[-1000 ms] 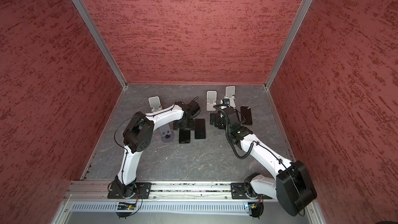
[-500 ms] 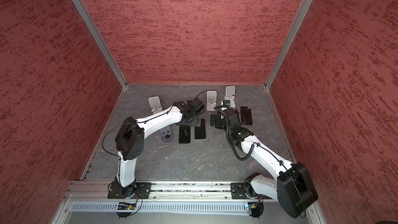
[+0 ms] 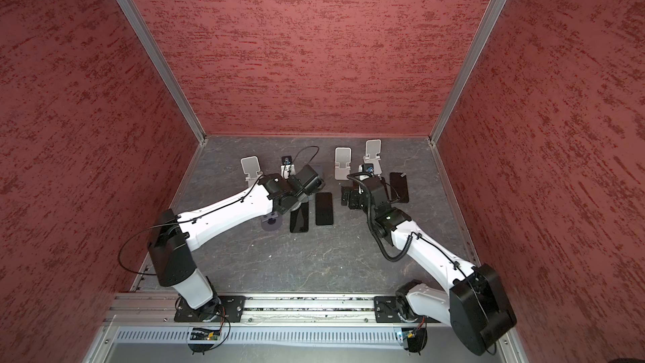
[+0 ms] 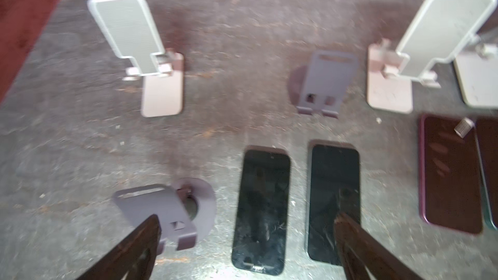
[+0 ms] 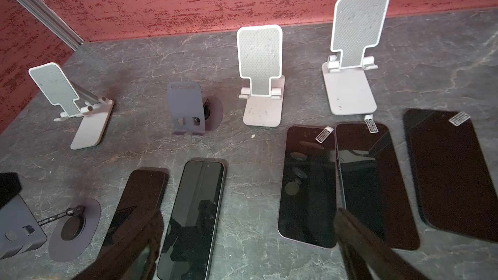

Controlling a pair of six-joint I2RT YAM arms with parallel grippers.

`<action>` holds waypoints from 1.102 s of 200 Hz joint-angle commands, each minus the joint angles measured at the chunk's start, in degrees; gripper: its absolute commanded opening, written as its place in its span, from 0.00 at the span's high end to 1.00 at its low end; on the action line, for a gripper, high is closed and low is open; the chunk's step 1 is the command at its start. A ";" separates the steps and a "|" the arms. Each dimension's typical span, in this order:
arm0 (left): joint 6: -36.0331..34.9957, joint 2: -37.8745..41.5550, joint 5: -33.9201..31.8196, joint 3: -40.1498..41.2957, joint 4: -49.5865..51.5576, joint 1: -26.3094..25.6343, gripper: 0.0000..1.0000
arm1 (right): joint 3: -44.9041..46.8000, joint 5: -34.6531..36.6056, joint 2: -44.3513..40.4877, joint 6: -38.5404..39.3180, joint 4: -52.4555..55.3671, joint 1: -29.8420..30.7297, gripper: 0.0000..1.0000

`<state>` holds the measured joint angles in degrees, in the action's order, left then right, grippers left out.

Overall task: Remove the phone from the phone stand
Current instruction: Place the phone at the center of the table, then pick up the phone stand from the center of the table.

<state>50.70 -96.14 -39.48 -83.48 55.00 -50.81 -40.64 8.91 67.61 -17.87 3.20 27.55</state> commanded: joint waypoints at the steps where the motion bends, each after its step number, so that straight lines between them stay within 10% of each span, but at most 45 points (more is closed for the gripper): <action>1: 8.76 3.63 -6.37 4.00 0.19 -0.43 0.01 | 0.31 -1.50 -0.21 -1.03 -1.80 -0.48 0.01; 100: 20.89 9.13 -0.78 14.08 0.91 5.35 0.00 | -0.05 -2.67 0.85 -1.20 -1.97 -0.50 0.01; 220: 14.37 5.04 10.07 20.53 -9.87 11.34 0.00 | -0.57 -2.75 2.45 -1.01 -2.18 -0.57 0.01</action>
<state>66.37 -89.47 -30.61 -62.57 46.63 -40.14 -40.66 6.59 69.82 -18.48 2.57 27.53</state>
